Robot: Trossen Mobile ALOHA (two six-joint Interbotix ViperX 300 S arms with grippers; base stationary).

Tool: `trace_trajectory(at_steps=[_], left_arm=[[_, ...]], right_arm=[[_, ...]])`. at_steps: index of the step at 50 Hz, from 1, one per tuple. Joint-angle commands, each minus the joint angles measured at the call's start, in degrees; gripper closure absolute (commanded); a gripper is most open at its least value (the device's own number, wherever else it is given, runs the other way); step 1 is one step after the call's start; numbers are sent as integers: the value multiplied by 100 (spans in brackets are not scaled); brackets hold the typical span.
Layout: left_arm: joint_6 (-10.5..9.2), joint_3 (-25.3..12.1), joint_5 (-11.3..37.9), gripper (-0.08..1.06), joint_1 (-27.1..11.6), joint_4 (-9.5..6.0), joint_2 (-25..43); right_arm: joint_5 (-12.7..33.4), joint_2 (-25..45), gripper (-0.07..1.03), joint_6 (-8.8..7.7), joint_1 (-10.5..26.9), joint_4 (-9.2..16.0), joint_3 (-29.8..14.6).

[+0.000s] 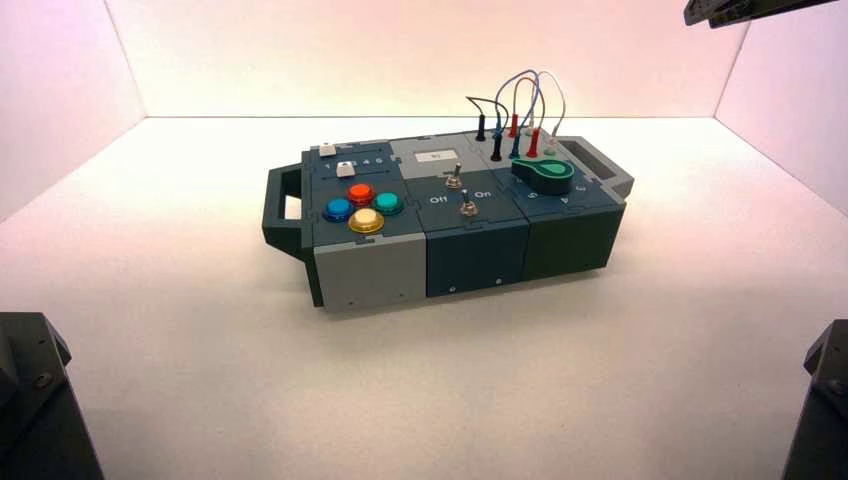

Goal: Flip the bottom switch on with the right gripper.

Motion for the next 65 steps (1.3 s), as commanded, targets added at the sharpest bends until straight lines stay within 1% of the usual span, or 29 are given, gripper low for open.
trace_trajectory(at_steps=[1,16,18,24,26,27,28,30,31,32,34,38,41,44,48,52,57,60,65], left_arm=[[-26,-70,-35,48,-18,0,53],[-26,-62,-88,49,-18,0,97],[-18,-53,-132,52,-18,26,132],[-9,-9,-325,58,-9,35,343],[0,9,-457,62,18,35,475],[9,0,-536,66,26,44,554],[26,-9,-615,70,35,44,633],[62,-26,-729,76,53,53,782],[62,-26,-729,76,53,53,782],[97,-62,-879,84,53,53,984],[105,-123,-949,87,53,53,1143],[114,-272,-1081,89,53,53,1556],[132,-396,-1178,96,53,53,1925],[149,-466,-1248,100,53,53,2206],[149,-545,-1389,101,53,53,2540],[149,-571,-1564,101,53,53,2786],[149,-598,-1714,101,53,53,3094],[149,-615,-1793,101,53,62,3349],[149,-633,-1907,101,62,53,3911]], right_arm=[[-18,26,66,-9,-18,18,-132],[-18,44,66,-18,-18,18,-123],[-26,53,66,-18,-18,18,-141],[-70,185,66,-18,62,35,-255],[-97,255,66,-44,105,70,-299],[-105,272,66,-53,114,88,-308],[-141,308,67,-97,149,97,-334],[-211,378,70,-141,229,141,-378],[-211,378,70,-141,229,141,-378],[-272,439,72,-158,299,176,-404],[-352,519,73,-167,378,211,-439],[-536,729,74,-167,598,299,-545],[-642,905,75,-167,703,334,-615],[-729,1099,79,-167,791,334,-668],[-826,1283,84,-167,826,343,-712],[-1020,1477,89,-167,870,360,-712],[-1239,1600,92,-167,905,404,-694],[-1371,1714,95,-167,967,475,-712],[-1512,1872,99,-158,1143,492,-738]])
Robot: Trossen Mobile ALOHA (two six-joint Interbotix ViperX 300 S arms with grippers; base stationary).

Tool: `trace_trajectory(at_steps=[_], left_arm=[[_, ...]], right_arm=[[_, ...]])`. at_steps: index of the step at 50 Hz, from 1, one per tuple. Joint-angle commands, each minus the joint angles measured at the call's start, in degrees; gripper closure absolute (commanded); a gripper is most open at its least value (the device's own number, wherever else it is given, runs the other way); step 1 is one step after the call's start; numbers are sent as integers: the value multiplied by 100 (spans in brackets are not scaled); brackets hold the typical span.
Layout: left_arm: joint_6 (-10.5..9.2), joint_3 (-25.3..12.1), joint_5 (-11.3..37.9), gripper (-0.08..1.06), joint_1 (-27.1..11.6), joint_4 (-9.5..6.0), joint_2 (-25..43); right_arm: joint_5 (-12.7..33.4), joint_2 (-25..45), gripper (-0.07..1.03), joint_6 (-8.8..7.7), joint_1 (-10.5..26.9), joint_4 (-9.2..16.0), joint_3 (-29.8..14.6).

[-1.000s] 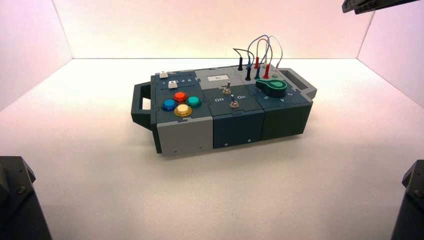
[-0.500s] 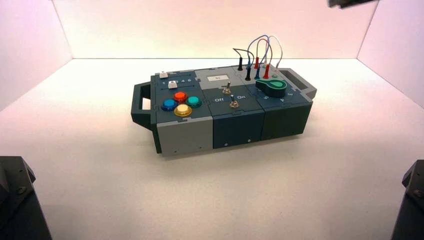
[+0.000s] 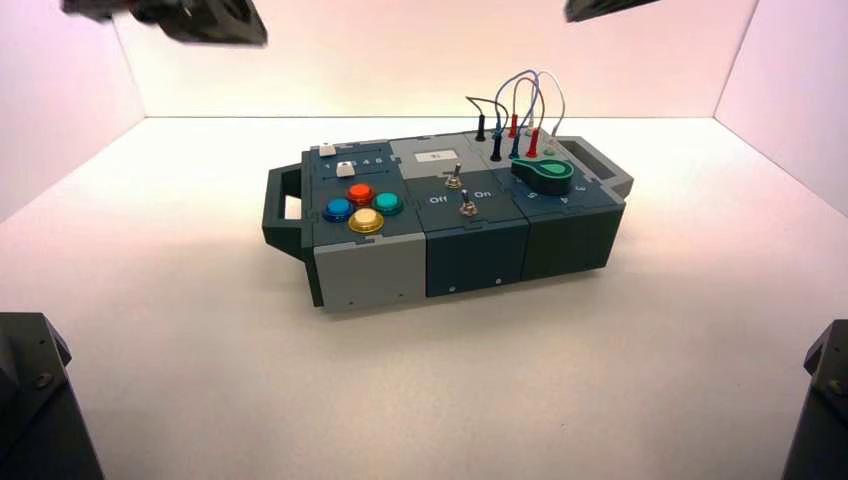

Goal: Flip the bottom switch on with the right gripper.

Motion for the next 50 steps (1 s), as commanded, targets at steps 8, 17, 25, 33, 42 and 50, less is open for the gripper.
trace_trajectory(at_steps=[8,17,25,33,42,50], left_arm=[[-141,-193,-193,101,9,-26,1195],[-308,-229,-141,101,0,-44,1547],[-378,-510,272,101,-18,-53,1872],[-396,-1002,1257,101,-18,-53,2338],[-404,-1257,1784,101,-18,-53,2637],[-396,-1362,2030,101,-9,-53,2777]], right_arm=[[-369,334,99,26,360,97,-193],[-448,352,99,26,369,132,-167],[-448,448,99,26,439,141,-229],[-457,501,99,18,483,141,-264],[-457,439,99,26,483,141,-272],[-457,369,99,18,483,132,-264]])
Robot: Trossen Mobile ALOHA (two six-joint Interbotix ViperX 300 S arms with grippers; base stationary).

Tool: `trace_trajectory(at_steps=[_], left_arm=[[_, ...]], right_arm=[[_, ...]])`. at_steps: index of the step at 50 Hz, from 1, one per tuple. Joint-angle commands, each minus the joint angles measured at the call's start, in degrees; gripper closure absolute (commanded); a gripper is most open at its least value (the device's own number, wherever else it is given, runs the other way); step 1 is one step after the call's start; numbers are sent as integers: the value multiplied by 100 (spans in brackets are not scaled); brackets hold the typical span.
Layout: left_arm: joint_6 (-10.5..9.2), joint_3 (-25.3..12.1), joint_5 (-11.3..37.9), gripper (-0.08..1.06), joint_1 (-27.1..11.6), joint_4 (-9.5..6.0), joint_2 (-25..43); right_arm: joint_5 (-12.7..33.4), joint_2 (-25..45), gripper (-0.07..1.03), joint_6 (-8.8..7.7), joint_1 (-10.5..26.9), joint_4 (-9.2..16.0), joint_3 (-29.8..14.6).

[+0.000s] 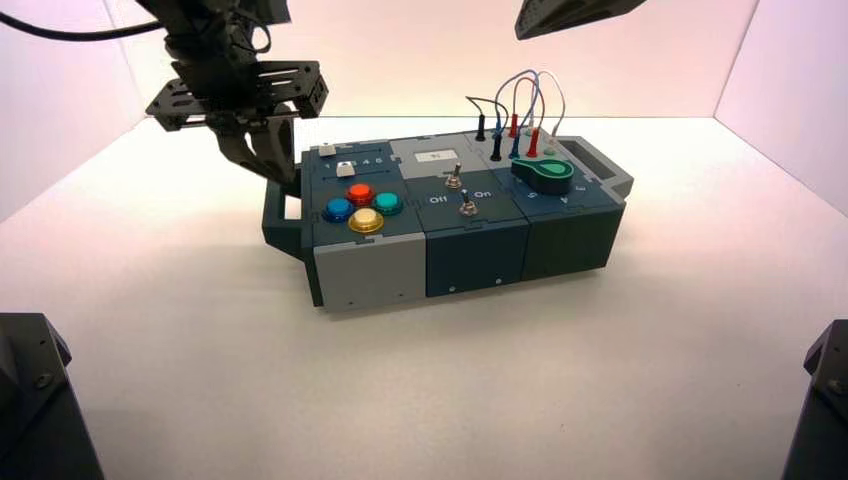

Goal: Flip the bottom switch on with the right gripper.

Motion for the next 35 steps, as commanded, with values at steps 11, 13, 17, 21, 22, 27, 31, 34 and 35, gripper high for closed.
trace_trajectory(at_steps=[11,13,17,21,22,27,31,34,35], left_arm=[[-26,-343,220,101,9,-9,404],[-26,-360,229,101,9,-9,475],[-18,-404,229,101,9,-9,615],[-18,-431,229,101,9,-9,721],[-18,-439,229,101,9,-9,747],[-9,-483,229,101,9,-9,800],[0,-510,229,101,9,-9,800],[0,-519,229,101,9,-9,800],[0,-519,220,101,18,-9,809]], right_arm=[[-53,-62,99,-9,35,44,-167],[-53,-44,99,-18,44,70,-158],[-35,44,99,-18,79,105,-149],[-35,193,99,-18,88,141,-158],[-35,246,99,-18,88,141,-167],[-70,510,99,-26,97,167,-220],[-105,791,99,-26,114,167,-290],[-158,976,99,-18,114,176,-325],[-167,1011,99,-26,114,176,-325]])
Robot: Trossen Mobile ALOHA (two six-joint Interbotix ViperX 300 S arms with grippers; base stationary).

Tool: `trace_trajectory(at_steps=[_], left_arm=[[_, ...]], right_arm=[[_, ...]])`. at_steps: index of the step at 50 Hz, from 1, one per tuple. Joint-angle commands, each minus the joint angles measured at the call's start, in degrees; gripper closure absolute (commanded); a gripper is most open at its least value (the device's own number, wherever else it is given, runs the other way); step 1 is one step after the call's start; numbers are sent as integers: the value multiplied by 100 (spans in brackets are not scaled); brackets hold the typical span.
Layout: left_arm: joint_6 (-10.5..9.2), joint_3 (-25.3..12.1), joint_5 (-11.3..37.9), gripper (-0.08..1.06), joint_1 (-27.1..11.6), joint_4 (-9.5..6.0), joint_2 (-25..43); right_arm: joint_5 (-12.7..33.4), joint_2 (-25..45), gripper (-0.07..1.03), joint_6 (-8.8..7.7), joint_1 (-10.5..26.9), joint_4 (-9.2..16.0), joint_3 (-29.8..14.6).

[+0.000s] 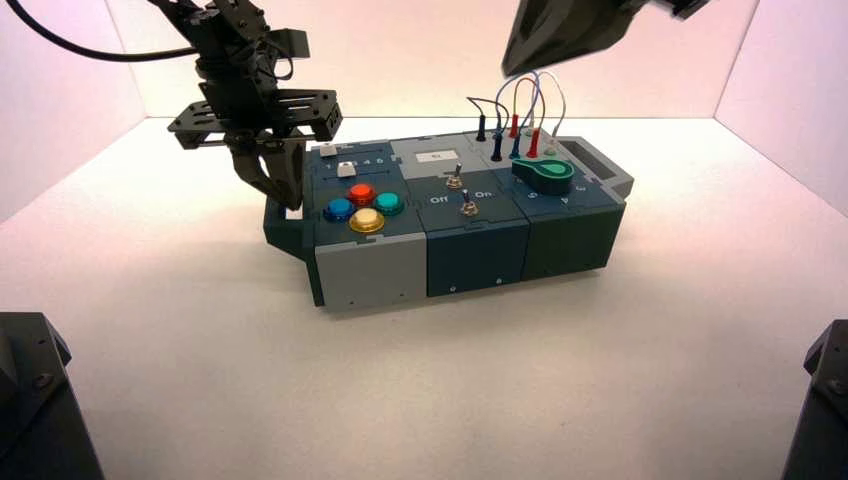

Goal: Flip the bottom switch on with the right gripper.

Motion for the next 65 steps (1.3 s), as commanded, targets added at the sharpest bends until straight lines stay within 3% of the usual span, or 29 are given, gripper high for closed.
trace_trajectory(at_steps=[1,19,65], left_arm=[[9,-123,-53,101,26,9,-9],[35,-176,-53,101,35,9,123],[70,-185,-44,101,35,18,220]], right_arm=[[-167,299,99,-9,53,26,-229],[-545,1310,99,-9,246,193,-264],[-958,2540,99,-26,158,88,-562]])
